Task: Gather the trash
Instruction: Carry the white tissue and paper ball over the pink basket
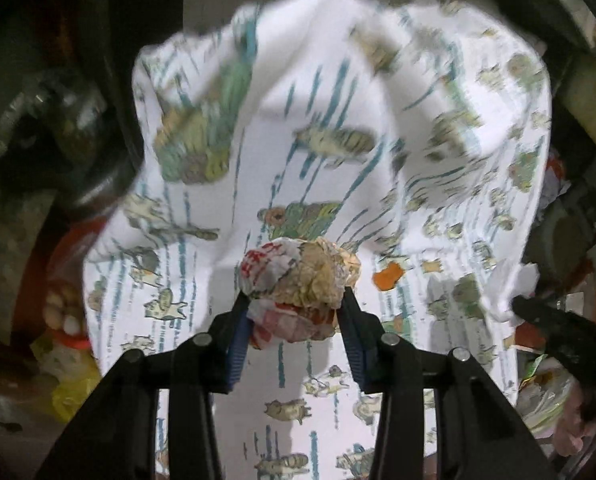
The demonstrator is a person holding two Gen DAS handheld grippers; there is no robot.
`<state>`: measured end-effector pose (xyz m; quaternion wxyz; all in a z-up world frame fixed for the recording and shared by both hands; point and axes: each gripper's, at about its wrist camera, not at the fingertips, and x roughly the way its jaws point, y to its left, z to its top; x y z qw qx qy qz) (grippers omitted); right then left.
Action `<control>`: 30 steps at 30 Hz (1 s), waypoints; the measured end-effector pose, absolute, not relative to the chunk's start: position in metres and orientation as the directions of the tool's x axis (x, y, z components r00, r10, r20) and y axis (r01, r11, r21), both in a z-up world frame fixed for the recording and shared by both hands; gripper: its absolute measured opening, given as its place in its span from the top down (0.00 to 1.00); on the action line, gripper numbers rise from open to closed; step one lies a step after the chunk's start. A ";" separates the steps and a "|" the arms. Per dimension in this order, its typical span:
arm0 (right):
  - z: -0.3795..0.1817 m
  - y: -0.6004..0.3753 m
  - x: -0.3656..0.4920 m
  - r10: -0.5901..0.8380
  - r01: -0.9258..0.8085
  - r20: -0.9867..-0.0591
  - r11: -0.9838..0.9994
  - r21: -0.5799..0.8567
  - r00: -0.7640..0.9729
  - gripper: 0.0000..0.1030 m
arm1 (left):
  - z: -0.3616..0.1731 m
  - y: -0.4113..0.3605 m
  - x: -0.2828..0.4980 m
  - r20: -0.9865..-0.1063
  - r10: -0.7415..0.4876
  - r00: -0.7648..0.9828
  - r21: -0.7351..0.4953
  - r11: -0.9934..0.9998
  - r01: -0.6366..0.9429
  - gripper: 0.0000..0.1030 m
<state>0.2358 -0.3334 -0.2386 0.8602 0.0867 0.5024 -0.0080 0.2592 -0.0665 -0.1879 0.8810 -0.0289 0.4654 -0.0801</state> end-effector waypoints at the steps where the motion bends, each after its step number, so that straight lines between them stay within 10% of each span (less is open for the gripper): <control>1: -0.234 -0.331 0.233 0.082 0.097 -0.862 0.984 0.149 0.500 0.87 | -0.181 -0.067 0.254 -0.809 -0.165 0.565 -0.121 0.986 0.115 0.62; 16: -0.118 -0.295 0.114 0.128 0.056 -0.707 0.971 0.231 0.696 0.87 | -0.103 -0.055 0.126 -0.701 -0.121 0.703 -0.057 0.992 0.114 0.61; 30: -0.137 -0.252 0.049 0.113 -0.004 -0.693 0.988 0.157 0.712 0.87 | -0.126 -0.027 0.072 -0.706 -0.111 0.699 -0.076 0.994 0.080 0.61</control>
